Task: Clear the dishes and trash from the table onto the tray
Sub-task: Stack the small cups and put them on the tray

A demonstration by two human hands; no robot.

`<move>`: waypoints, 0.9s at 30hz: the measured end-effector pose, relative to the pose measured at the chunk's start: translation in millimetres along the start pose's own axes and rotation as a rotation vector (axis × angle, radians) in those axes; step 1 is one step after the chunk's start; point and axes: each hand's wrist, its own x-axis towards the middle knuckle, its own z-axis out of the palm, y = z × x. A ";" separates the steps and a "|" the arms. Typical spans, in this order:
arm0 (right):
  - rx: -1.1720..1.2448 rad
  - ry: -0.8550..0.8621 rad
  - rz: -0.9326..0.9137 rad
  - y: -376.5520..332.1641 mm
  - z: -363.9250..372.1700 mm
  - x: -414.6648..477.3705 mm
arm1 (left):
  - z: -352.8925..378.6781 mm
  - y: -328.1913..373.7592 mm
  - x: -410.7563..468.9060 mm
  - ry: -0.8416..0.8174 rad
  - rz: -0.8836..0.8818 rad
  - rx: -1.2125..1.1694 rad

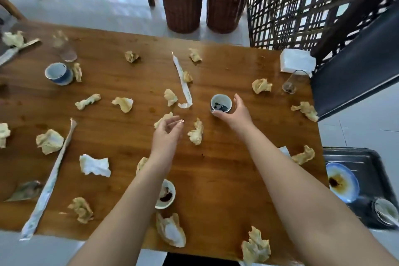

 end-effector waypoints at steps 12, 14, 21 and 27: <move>-0.176 0.045 -0.001 17.2 18.7 49.6 | -9.3 -27.1 25.8 -0.003 -0.076 0.044; -0.188 0.056 -0.008 17.0 19.8 52.0 | -11.2 -30.4 26.1 0.002 -0.071 0.044; -0.126 0.109 -0.019 16.6 18.7 43.9 | -3.2 -31.8 23.2 0.010 -0.086 0.049; -0.019 0.064 -0.044 17.7 20.2 16.1 | 2.8 -30.8 9.4 0.039 -0.066 0.041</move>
